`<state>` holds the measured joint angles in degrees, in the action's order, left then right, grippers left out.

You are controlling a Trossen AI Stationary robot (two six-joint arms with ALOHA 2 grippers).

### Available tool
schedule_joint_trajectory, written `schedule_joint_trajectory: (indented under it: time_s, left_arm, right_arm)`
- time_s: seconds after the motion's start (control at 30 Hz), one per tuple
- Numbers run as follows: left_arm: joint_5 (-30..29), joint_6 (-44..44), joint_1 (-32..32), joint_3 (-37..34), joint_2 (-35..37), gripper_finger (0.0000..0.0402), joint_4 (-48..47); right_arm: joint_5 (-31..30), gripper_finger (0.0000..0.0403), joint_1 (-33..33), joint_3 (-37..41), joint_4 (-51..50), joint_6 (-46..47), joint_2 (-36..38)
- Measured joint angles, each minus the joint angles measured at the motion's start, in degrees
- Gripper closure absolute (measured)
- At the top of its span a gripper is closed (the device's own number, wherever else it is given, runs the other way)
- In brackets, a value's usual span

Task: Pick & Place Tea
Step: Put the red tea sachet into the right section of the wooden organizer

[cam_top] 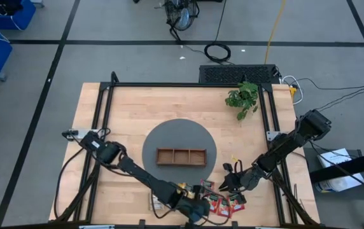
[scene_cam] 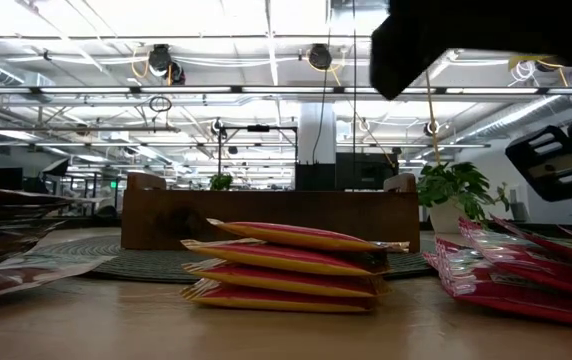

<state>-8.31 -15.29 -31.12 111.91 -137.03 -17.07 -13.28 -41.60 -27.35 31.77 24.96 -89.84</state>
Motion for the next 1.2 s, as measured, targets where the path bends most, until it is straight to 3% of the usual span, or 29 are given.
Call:
schedule_joint_trajectory:
  time_s: [0.17, 0.43, 0.8, 1.2]
  left_arm:
    - [2.18, -2.31, 0.21, 2.44, -1.96, 0.0393, -0.23]
    - [5.12, -7.08, 0.77, 2.20, -3.70, 0.0387, 0.52]
    - [0.55, -7.59, 2.02, 2.18, -4.36, 0.0392, -3.79]
    - [-0.32, -7.77, 3.47, 2.15, -5.12, 0.0397, -3.84]
  right_arm:
    - [4.46, 0.0369, 0.35, -0.02, 0.61, 4.43, 0.00]
    - [4.34, 0.0333, 0.37, 0.00, 1.72, 11.36, -0.04]
    - [1.14, 0.0273, 1.10, 0.00, 3.22, 15.36, -5.30]
    - [2.77, 0.0267, 1.70, -0.04, 8.95, 16.38, -9.08]
